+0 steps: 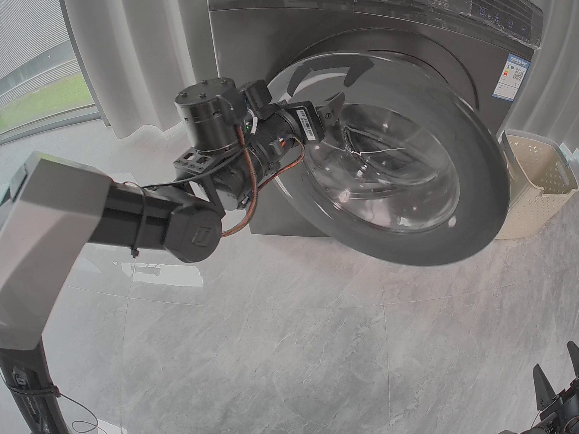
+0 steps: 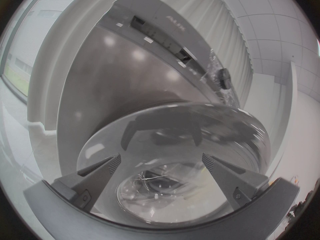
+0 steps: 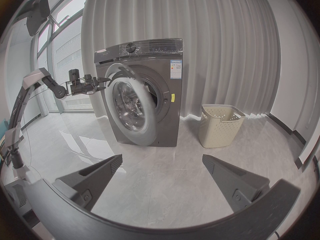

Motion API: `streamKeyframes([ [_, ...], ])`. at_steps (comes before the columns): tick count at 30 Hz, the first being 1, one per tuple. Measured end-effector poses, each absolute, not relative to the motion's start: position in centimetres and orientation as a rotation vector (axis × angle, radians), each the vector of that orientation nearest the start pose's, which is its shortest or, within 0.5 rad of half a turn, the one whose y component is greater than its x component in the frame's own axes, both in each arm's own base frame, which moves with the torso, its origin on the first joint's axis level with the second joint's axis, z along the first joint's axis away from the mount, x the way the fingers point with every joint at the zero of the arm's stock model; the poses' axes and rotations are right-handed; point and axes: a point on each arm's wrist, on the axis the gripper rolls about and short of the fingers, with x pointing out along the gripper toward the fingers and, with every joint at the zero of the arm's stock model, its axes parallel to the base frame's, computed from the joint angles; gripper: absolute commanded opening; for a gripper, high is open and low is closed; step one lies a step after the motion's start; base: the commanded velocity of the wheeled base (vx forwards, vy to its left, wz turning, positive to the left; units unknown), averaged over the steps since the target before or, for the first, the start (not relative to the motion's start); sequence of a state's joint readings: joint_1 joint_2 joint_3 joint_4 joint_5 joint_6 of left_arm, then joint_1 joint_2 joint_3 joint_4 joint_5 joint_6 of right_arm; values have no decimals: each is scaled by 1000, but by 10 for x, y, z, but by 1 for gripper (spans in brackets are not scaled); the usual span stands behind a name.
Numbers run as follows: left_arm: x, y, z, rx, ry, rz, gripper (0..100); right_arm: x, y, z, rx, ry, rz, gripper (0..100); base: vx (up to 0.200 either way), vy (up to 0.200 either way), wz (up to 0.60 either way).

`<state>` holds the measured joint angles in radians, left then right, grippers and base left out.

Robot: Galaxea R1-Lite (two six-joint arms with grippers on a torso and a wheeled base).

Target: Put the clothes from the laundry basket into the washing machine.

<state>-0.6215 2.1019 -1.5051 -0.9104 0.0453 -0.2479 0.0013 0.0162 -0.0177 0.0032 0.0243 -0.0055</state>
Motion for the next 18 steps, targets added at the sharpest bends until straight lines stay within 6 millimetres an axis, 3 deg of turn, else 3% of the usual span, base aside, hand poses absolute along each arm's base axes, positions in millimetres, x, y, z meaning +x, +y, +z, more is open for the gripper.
streamKeyframes([
  [9, 362, -261, 232, -351, -165, -586, 100, -23, 1, 80, -6, 2, 26, 100, 0, 0, 0],
  [14, 340, -246, 219, -314, -73, -583, 100, -23, 1, 80, -6, 2, 26, 100, 0, 0, 0],
  [18, 309, -225, 216, -284, -7, -597, 100, -23, 1, 80, -6, 1, 26, 100, 0, 0, 0],
])
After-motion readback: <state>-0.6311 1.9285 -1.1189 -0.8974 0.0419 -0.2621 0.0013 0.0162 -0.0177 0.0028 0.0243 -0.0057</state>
